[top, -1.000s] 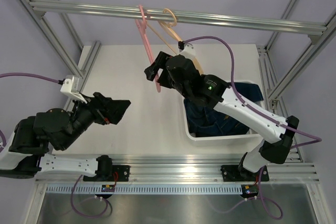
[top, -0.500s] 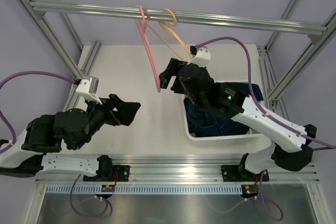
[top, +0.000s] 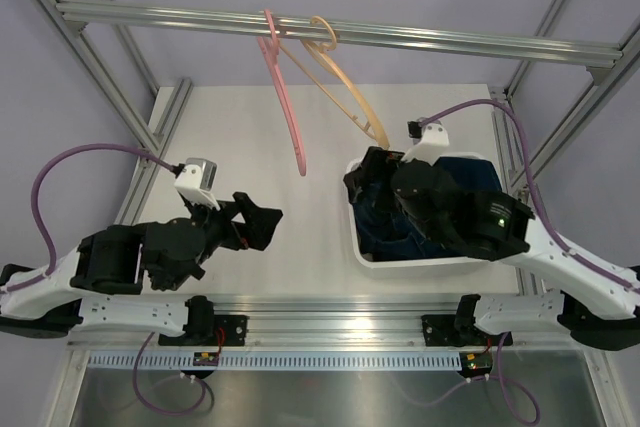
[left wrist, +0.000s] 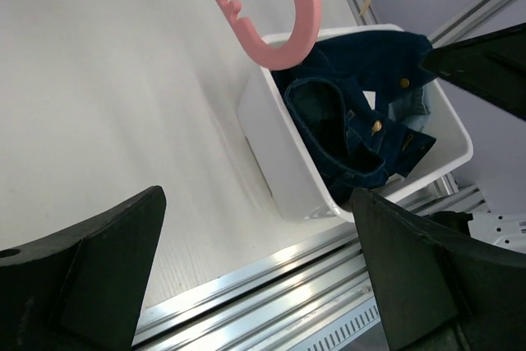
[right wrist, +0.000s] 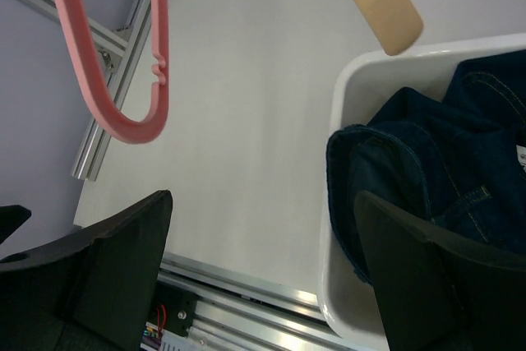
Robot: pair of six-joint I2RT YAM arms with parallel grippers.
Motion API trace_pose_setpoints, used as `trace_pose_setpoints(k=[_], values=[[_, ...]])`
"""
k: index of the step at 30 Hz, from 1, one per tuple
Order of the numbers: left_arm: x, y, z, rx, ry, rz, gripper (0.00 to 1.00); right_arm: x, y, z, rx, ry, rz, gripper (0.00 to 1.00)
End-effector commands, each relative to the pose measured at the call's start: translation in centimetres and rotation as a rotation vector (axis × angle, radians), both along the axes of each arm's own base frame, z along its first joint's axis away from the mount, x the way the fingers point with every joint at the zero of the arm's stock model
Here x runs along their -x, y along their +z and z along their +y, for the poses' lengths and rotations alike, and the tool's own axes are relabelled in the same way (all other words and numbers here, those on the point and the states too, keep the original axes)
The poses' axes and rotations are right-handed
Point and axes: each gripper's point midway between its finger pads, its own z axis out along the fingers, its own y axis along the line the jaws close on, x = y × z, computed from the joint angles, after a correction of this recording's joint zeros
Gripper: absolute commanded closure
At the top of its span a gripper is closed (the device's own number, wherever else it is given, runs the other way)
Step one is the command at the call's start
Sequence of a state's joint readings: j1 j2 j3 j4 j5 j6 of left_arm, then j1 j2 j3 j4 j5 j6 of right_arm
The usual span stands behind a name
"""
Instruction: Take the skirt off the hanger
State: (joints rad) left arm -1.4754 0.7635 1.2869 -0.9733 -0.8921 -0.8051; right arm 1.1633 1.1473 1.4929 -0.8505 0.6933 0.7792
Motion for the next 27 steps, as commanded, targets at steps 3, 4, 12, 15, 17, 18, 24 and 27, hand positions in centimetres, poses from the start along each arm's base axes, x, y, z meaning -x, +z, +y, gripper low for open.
trace_pose_setpoints(k=[3,4,12,15,17,18,24,27], values=[[0.6,0.0,0.3,0.170,-0.010,0.044,0.01,2.1,-0.7,-3.2,-0.062,0.004,0.023,0.01],[0.8,-1.0,0.2,0.171,-0.020,0.053,0.01,2.4,-1.0,-3.5,-0.072,0.011,0.029,0.01],[2.0,-2.7,-0.1,0.332,-0.097,0.087,0.01,4.3,-3.3,-4.9,-0.150,0.068,0.043,0.01],[2.6,-3.5,-0.1,0.379,-0.128,0.102,0.01,4.9,-3.9,-4.9,-0.198,0.102,0.039,0.01],[3.0,-3.5,0.4,0.433,-0.153,0.105,0.01,5.3,-4.1,-4.8,-0.241,0.129,0.028,0.01],[3.1,-4.1,0.0,0.448,-0.163,0.103,0.01,5.5,-4.2,-4.7,-0.253,0.141,0.025,0.00],[3.5,-5.0,0.9,0.586,-0.181,0.112,0.01,5.6,-5.9,-5.6,-0.292,0.105,0.044,0.00],[3.8,-5.6,0.8,0.624,-0.198,0.115,0.01,5.6,-6.9,-5.7,-0.298,0.092,0.055,0.01]])
